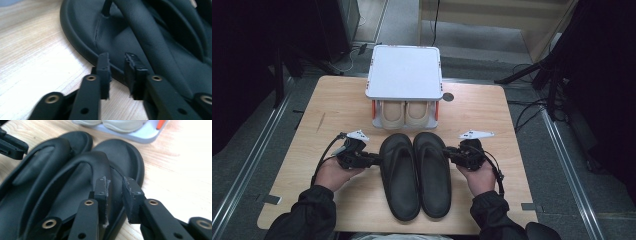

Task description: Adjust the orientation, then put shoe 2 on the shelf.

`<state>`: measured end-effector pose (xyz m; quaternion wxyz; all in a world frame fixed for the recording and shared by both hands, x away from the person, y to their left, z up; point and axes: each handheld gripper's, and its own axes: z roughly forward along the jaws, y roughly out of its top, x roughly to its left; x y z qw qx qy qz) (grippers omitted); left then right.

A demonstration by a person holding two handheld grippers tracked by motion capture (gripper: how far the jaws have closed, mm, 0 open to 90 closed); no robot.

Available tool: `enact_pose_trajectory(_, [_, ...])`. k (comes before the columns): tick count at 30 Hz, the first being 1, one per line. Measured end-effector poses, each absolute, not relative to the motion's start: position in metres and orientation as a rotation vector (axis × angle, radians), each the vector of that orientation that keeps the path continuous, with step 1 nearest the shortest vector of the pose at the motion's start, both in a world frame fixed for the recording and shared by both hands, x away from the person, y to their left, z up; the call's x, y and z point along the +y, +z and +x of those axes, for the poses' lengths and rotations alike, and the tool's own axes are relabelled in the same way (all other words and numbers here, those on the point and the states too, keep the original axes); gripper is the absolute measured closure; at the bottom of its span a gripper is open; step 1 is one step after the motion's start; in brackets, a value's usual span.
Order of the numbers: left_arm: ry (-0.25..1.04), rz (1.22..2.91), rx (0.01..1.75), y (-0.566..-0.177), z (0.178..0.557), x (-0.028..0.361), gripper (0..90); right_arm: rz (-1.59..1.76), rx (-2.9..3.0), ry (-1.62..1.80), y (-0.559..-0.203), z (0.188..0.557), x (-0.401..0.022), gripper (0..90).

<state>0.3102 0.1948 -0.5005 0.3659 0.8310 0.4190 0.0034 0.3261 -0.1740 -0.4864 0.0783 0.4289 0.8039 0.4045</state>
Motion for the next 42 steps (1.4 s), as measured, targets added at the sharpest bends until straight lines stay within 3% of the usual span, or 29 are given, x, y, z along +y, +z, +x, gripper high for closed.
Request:
enact_pose_trajectory(7, [0.032,2.072,1.043,-0.488,0.306,0.201,54.2,1.257,2.373,1.261,-0.476,0.319,-0.171,64.8])
enact_pose_trajectory(18, [0.047,2.067,1.054,-0.486,0.306,0.208,42.7,1.261,2.372,1.353,-0.469,0.301,-0.159,62.9])
enact_pose_trajectory(33, [0.060,2.065,1.020,-0.482,0.301,0.208,37.9,1.245,2.383,1.347,-0.473,0.288,-0.141,59.2])
enact_pose_trajectory(42, [0.084,2.037,1.044,-0.479,0.303,0.219,37.6,1.280,2.380,1.351,-0.478,0.283,-0.128,51.2])
